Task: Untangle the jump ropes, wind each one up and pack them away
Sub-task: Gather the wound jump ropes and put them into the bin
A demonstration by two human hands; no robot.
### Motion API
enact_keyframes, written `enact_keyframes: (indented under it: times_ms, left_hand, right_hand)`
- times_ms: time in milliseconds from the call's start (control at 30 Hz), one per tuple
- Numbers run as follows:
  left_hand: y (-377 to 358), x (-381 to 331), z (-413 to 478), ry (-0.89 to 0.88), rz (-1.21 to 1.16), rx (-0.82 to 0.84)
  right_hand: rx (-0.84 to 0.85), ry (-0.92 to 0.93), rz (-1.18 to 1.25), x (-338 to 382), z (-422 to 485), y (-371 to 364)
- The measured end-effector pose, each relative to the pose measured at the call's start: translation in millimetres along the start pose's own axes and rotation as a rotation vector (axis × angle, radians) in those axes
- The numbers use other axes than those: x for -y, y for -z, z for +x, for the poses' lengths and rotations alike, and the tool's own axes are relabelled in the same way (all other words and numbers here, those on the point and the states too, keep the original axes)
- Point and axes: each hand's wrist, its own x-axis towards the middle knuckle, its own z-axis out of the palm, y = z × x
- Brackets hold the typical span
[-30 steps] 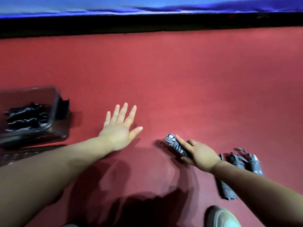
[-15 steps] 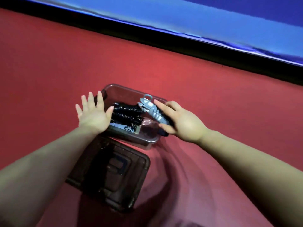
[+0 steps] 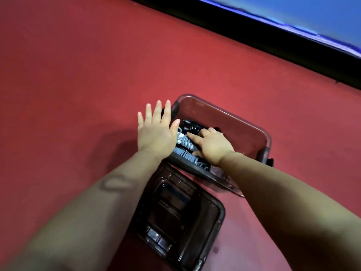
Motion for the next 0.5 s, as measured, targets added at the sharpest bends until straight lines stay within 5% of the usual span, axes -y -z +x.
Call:
enact_keyframes:
  times_ms: [500]
  left_hand:
    - [13, -29, -22, -0.015, 0.043, 0.093]
  right_hand:
    - [-0.095, -0.204, -0.026, -14, -51, 26]
